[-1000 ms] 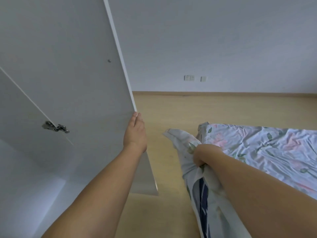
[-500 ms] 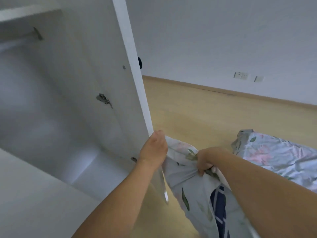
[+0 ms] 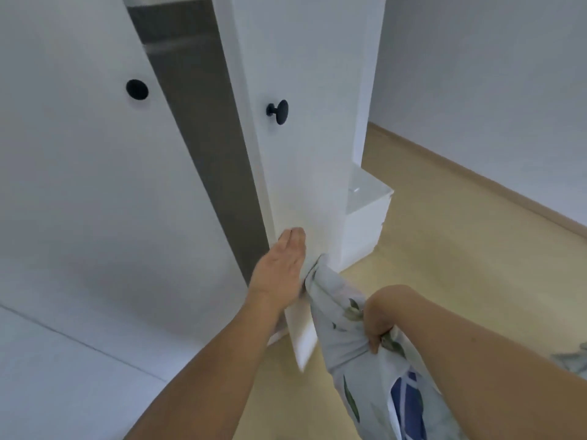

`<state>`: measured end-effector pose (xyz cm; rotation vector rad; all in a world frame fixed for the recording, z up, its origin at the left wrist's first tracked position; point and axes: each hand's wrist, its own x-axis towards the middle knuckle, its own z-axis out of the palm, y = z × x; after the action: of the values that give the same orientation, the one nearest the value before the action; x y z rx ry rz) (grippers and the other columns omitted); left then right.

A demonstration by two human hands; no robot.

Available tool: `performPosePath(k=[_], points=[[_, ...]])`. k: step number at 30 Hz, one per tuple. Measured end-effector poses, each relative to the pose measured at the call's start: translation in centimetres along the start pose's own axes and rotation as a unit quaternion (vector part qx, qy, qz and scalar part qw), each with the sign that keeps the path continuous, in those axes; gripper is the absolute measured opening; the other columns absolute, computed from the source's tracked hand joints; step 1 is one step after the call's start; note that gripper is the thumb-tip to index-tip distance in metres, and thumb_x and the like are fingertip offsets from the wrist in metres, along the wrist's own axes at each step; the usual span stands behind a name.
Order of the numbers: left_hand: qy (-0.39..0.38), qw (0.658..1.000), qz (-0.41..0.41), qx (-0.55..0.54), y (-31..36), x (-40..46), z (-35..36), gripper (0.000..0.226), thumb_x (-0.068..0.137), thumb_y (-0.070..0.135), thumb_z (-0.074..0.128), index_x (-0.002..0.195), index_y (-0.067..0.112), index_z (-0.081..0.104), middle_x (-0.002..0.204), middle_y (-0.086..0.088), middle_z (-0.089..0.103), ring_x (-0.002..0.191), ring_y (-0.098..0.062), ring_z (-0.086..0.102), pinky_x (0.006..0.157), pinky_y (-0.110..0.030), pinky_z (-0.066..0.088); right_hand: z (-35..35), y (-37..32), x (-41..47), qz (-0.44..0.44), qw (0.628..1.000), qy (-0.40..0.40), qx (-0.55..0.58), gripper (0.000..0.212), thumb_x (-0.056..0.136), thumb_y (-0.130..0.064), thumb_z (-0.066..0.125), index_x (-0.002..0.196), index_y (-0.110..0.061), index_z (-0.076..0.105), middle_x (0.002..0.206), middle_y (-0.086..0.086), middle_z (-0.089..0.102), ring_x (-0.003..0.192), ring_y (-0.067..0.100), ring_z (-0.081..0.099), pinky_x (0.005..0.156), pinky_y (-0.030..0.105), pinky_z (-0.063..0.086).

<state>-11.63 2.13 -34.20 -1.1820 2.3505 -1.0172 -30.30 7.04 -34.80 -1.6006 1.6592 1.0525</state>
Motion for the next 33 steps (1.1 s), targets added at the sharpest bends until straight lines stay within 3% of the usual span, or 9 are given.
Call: performPosePath(k=[3,8,15,20,22,25,33], points=[[-0.077,0.995,-0.057,0.000,-2.6,-0.5,2.4,0.069,0.097,0.022,0.023,0.148,-0.004,-0.015,0.158,-0.019,-0.020,0.146,-0.035,-0.018,0.115,-0.050,-0.018,-1.4,-2.6,0.4,-0.025,1.000,-0.011,-0.008,0.070,0.083,-0.040,0.072,0.138,-0.006,0.047,0.137,0.011,0.052,0.121,0.031,0.052,0.105,0.039,0.042],[-0.158,0.978,-0.096,-0.097,-7.1,1.4,3.8,0.062,0.098,0.019,0.017,0.152,0.007,-0.011,0.160,-0.005,-0.020,0.147,-0.022,-0.018,0.117,-0.043,-0.013,-3.8,-6.1,0.3,-0.072,0.995,-0.029,-0.066,0.063,0.085,-0.041,0.070,0.133,-0.003,0.052,0.133,0.013,0.056,0.117,0.034,0.056,0.102,0.041,0.045],[-0.104,0.987,-0.071,-0.104,-8.1,1.3,6.2,0.059,0.098,0.020,0.015,0.152,0.006,-0.005,0.161,-0.007,-0.018,0.147,-0.026,-0.018,0.114,-0.046,-0.017,-7.4,-9.5,1.5,-0.095,0.989,-0.001,-0.116,0.059,0.086,-0.040,0.070,0.130,-0.003,0.057,0.130,0.011,0.060,0.098,0.027,0.059,0.096,0.036,0.046],[-0.082,0.988,-0.065,-0.110,-9.4,1.8,7.9,0.061,0.097,0.019,0.017,0.152,0.006,-0.007,0.161,-0.005,-0.017,0.147,-0.024,-0.017,0.116,-0.046,-0.015,-9.6,-10.9,1.9,-0.132,0.980,0.044,-0.142,0.051,0.088,-0.029,0.069,0.131,-0.006,0.053,0.110,0.007,0.058,0.092,0.026,0.053,0.091,0.035,0.048],[-0.079,0.989,-0.066,-0.108,-9.8,1.9,8.4,0.062,0.097,0.018,0.018,0.152,0.005,-0.008,0.161,-0.004,-0.018,0.147,-0.024,-0.018,0.115,-0.046,-0.016,-10.3,-10.8,2.7,-0.137,0.978,0.059,-0.149,0.048,0.089,-0.026,0.067,0.131,-0.006,0.053,0.111,0.008,0.060,0.097,0.026,0.057,0.084,0.032,0.046],[-0.080,0.989,-0.068,-0.103,-10.3,2.4,9.2,0.063,0.097,0.021,0.020,0.152,0.007,-0.007,0.160,-0.004,-0.019,0.147,-0.024,-0.019,0.113,-0.047,-0.019,-11.3,-9.8,4.5,-0.154,0.975,0.088,-0.134,0.048,0.087,-0.025,0.069,0.128,-0.007,0.055,0.121,0.010,0.063,0.109,0.030,0.061,0.090,0.034,0.048],[-0.110,0.978,-0.127,-0.120,-10.3,3.9,9.5,0.064,0.098,0.022,0.024,0.154,0.010,-0.005,0.161,0.001,-0.017,0.147,-0.020,-0.019,0.115,-0.049,-0.013,-15.0,-6.8,9.0,-0.232,0.951,0.139,-0.152,0.045,0.081,-0.022,0.072,0.123,-0.014,0.058,0.121,0.009,0.064,0.109,0.030,0.061,0.092,0.037,0.049]])
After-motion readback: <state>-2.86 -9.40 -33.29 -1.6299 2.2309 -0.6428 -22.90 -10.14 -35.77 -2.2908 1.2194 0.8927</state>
